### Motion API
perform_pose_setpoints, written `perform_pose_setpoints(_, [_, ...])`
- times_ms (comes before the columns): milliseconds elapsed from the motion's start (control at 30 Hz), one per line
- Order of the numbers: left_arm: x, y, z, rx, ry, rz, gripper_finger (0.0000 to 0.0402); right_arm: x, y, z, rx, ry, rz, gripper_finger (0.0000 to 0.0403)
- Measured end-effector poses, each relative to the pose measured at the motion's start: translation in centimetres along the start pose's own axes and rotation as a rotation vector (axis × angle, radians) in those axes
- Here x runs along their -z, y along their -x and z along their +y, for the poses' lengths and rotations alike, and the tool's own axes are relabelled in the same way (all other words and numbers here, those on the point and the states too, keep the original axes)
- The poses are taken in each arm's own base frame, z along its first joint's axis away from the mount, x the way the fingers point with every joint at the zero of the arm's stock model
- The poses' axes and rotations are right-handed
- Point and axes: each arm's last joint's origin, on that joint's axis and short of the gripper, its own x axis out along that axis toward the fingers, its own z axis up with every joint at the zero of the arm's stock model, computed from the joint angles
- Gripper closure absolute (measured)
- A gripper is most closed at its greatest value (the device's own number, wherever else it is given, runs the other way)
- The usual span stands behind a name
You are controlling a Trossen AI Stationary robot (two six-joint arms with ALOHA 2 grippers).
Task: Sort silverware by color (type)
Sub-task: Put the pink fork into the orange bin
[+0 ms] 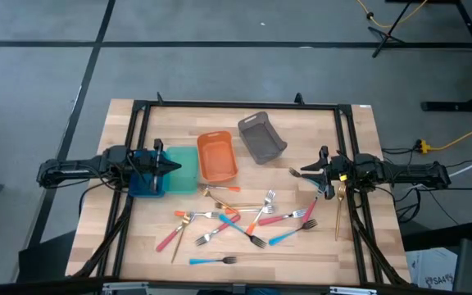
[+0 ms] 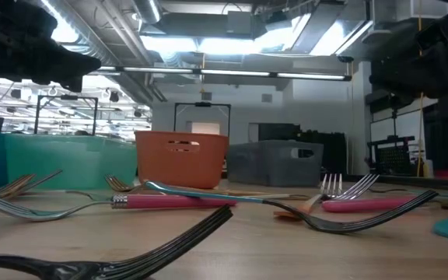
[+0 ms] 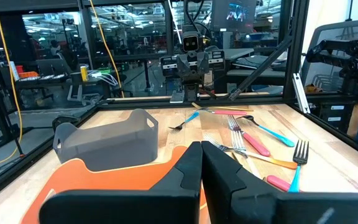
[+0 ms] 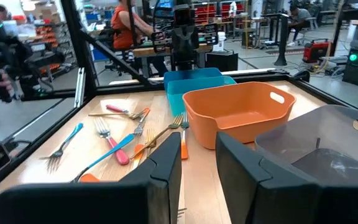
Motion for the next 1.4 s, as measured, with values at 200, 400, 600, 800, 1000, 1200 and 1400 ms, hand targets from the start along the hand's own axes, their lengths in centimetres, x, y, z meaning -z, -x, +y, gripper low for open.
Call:
perform_pose_setpoints(200, [0.0, 0.0, 0.0, 0.000, 0.000, 0.000, 0.0400, -0.4, 0.0, 0.0, 0.013, -0.008, -0.042, 0.0307])
perform_pose_setpoints(400, [0.0, 0.0, 0.0, 0.000, 0.000, 0.000, 0.0400, -0.4, 0.0, -0.2, 0.076, -0.057, -0.048, 0.0246])
perform_pose_setpoints(600, [0.0, 0.0, 0.0, 0.000, 0.000, 0.000, 0.0400, -0.4, 0.0, -0.2, 0.088, -0.058, -0.050, 0.0171])
perform_pose_setpoints(800, [0.0, 0.0, 0.0, 0.000, 0.000, 0.000, 0.0400, -0.4, 0.0, -0.2, 0.088, -0.059, -0.051, 0.0130])
perform_pose_setpoints(1000, [0.0, 0.0, 0.0, 0.000, 0.000, 0.000, 0.0400, -0.6, 0.0, -0.2, 0.093, -0.060, -0.072, 0.0123])
perform_pose_setpoints(1200, [0.0, 0.0, 0.0, 0.000, 0.000, -0.001, 0.0400, -1.8, 0.3, -0.3, 0.168, -0.066, -0.113, 0.0123])
perform_pose_setpoints(1400, [0.0, 0.0, 0.0, 0.000, 0.000, 0.000, 0.0400, -4.1, 0.9, -0.2, 0.204, -0.072, -0.159, 0.0123])
